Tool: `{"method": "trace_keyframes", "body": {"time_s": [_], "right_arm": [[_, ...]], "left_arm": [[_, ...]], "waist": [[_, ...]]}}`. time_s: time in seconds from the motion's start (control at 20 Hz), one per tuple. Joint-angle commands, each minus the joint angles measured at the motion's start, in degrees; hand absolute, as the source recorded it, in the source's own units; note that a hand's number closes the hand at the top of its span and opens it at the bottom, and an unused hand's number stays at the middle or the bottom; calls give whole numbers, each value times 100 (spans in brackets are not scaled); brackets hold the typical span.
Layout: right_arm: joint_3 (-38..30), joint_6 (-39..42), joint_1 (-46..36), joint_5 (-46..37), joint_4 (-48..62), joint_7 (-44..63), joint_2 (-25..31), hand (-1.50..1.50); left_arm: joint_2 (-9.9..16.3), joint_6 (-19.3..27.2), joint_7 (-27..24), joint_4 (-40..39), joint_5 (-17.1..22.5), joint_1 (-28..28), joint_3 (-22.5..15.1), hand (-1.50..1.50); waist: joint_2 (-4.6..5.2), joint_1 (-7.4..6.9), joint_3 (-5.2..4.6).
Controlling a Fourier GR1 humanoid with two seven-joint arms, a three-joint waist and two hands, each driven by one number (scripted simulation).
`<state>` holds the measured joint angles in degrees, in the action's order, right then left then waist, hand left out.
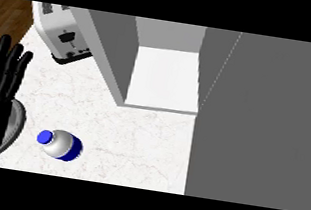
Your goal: Pick up the bottled water, place it into the cabinet and close the cabinet
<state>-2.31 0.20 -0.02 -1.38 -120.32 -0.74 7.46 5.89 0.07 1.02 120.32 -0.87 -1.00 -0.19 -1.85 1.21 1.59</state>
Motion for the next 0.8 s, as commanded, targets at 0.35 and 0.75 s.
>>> {"method": "trace_keyframes", "body": {"time_s": [0.35,0.75], "right_arm": [[988,862,891,867,-519,229,-260,-150],[1681,699,1679,795,-2264,1351,-227,-150]], "left_arm": [[-563,321,270,572,1121,-1264,266,-150],[-582,133,1038,2636,1700,-2833,414,-150]], "waist": [[148,-252,-164],[147,-174,-162]]}}
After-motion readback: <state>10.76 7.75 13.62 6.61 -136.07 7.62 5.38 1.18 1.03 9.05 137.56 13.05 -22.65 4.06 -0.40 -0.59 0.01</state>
